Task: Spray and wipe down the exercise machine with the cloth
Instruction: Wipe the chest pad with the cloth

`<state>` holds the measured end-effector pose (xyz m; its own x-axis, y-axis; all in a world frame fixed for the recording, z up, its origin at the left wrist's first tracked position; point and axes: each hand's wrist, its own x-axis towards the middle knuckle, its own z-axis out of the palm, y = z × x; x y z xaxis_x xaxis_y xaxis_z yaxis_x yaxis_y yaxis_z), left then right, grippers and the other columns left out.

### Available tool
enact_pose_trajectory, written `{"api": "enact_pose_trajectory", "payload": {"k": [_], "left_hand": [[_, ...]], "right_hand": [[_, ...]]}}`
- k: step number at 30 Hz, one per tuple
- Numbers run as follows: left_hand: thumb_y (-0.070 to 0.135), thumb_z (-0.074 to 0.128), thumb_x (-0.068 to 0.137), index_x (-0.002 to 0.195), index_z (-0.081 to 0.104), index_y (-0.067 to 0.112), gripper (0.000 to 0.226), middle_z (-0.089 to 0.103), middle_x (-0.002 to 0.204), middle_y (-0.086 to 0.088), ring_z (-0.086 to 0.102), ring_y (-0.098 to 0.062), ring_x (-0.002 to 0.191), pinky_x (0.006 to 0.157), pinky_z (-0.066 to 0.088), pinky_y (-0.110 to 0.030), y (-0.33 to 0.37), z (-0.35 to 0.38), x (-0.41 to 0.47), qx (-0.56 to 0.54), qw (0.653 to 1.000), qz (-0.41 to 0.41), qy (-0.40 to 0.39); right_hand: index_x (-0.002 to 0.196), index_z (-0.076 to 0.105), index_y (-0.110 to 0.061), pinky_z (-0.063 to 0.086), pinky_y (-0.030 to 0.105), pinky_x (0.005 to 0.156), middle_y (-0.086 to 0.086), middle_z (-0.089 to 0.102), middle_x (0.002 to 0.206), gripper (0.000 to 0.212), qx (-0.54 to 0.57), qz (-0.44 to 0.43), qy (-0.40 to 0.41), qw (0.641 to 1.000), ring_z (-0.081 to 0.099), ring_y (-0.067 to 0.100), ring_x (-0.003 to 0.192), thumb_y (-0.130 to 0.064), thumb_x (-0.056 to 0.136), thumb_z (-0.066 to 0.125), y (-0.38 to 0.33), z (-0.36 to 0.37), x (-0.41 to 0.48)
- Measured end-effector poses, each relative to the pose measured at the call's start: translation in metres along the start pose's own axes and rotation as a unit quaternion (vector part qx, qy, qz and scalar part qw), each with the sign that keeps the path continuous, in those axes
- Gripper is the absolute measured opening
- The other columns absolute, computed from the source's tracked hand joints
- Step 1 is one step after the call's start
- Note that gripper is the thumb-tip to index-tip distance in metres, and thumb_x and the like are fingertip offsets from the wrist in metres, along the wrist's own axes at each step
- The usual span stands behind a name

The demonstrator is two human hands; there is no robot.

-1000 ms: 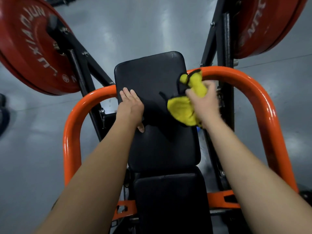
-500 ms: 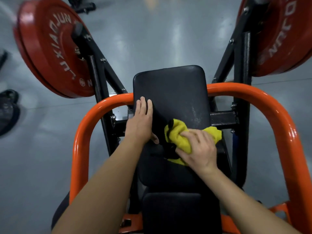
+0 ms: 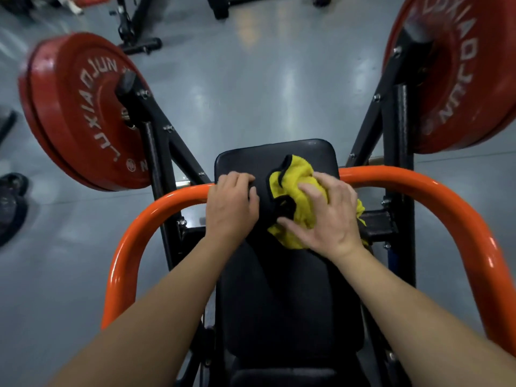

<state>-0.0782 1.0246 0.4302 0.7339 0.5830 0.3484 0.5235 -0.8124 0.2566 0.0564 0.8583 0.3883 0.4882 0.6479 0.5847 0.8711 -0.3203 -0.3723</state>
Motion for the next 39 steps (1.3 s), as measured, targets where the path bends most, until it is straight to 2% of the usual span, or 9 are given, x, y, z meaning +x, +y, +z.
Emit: {"api": "enact_pose_trajectory", "payload": {"k": [5, 8, 10, 12, 17, 21, 27, 33, 39], "left_hand": [[0.022, 0.049, 0.091, 0.113, 0.067, 0.011, 0.03, 0.067, 0.112, -0.006, 0.061, -0.032, 0.104, 0.087, 0.047, -0.044, 0.031, 0.039, 0.059, -0.021, 0.998, -0.005, 0.063], [0.032, 0.052, 0.095, 0.125, 0.064, 0.01, 0.039, 0.065, 0.128, -0.006, 0.057, -0.027, 0.121, 0.107, 0.043, -0.045, 0.046, 0.053, 0.079, -0.105, 0.989, -0.081, 0.059], [0.05, 0.043, 0.099, 0.135, 0.061, 0.012, 0.055, 0.062, 0.138, -0.003, 0.052, -0.022, 0.133, 0.121, 0.03, -0.043, 0.052, 0.062, 0.085, -0.16, 0.977, -0.136, 0.035], [0.06, 0.031, 0.098, 0.141, 0.057, 0.016, 0.067, 0.058, 0.146, -0.001, 0.046, -0.019, 0.141, 0.127, 0.015, -0.04, 0.057, 0.07, 0.085, -0.1, 0.986, -0.134, 0.009], [0.062, 0.027, 0.098, 0.145, 0.055, 0.026, 0.066, 0.049, 0.155, 0.002, 0.034, -0.017, 0.149, 0.128, 0.007, -0.044, 0.062, 0.08, 0.089, 0.044, 0.989, -0.131, -0.049], [0.061, 0.028, 0.097, 0.13, 0.065, 0.025, 0.061, 0.06, 0.139, 0.001, 0.045, -0.021, 0.139, 0.126, 0.012, -0.046, 0.064, 0.08, 0.092, 0.06, 0.988, -0.134, -0.051], [0.06, 0.031, 0.097, 0.118, 0.065, 0.024, 0.054, 0.063, 0.118, -0.001, 0.052, -0.026, 0.122, 0.124, 0.018, -0.048, 0.066, 0.077, 0.095, 0.08, 0.985, -0.138, -0.064], [0.058, 0.031, 0.099, 0.117, 0.065, 0.021, 0.054, 0.062, 0.116, -0.005, 0.051, -0.028, 0.12, 0.124, 0.018, -0.047, 0.069, 0.075, 0.097, 0.092, 0.982, -0.147, -0.075], [0.058, 0.028, 0.099, 0.118, 0.064, 0.021, 0.055, 0.062, 0.117, -0.006, 0.05, -0.028, 0.12, 0.124, 0.018, -0.047, 0.07, 0.075, 0.095, 0.09, 0.981, -0.152, -0.085]], "right_hand": [[0.142, 0.039, -0.023, 0.033, 0.056, 0.117, 0.014, 0.045, 0.15, 0.1, 0.073, -0.023, -0.114, 0.991, 0.038, 0.039, 0.145, -0.036, 0.06, 0.095, 0.033, -0.007, 0.011], [0.143, 0.038, -0.031, 0.039, 0.035, 0.112, 0.0, 0.048, 0.151, 0.089, 0.122, 0.18, -0.019, 0.976, 0.044, 0.023, 0.142, -0.026, 0.07, 0.088, 0.026, -0.005, 0.013], [0.149, 0.034, -0.034, 0.04, 0.03, 0.107, -0.002, 0.046, 0.152, 0.089, 0.193, 0.383, 0.08, 0.9, 0.046, 0.017, 0.138, -0.029, 0.077, 0.085, 0.031, -0.001, 0.021], [0.157, 0.026, -0.028, 0.036, 0.028, 0.111, 0.003, 0.038, 0.159, 0.089, 0.225, 0.461, 0.109, 0.851, 0.04, 0.019, 0.143, -0.032, 0.087, 0.079, 0.048, 0.004, 0.026], [0.152, 0.041, -0.032, 0.043, 0.029, 0.107, -0.004, 0.054, 0.146, 0.069, 0.219, 0.437, 0.045, 0.871, 0.052, 0.017, 0.133, -0.038, 0.09, 0.071, 0.06, 0.001, 0.026], [0.139, 0.057, -0.03, 0.045, 0.027, 0.104, -0.008, 0.065, 0.133, 0.057, 0.19, 0.407, 0.05, 0.892, 0.059, 0.015, 0.123, -0.048, 0.086, 0.068, 0.063, -0.013, 0.066], [0.094, 0.071, -0.028, 0.057, 0.045, 0.087, -0.008, 0.073, 0.086, 0.036, 0.294, 0.439, -0.108, 0.842, 0.069, 0.019, 0.089, -0.054, 0.069, 0.068, 0.093, 0.007, 0.155], [0.093, 0.069, -0.026, 0.055, 0.039, 0.071, -0.006, 0.07, 0.08, 0.018, 0.429, 0.51, -0.035, 0.745, 0.066, 0.014, 0.076, -0.029, 0.075, 0.072, 0.079, -0.021, 0.076], [0.099, 0.071, -0.014, 0.055, 0.042, 0.072, 0.013, 0.073, 0.084, 0.018, 0.43, 0.577, -0.079, 0.69, 0.067, 0.021, 0.074, -0.014, 0.081, 0.071, 0.049, -0.064, -0.031]]}}
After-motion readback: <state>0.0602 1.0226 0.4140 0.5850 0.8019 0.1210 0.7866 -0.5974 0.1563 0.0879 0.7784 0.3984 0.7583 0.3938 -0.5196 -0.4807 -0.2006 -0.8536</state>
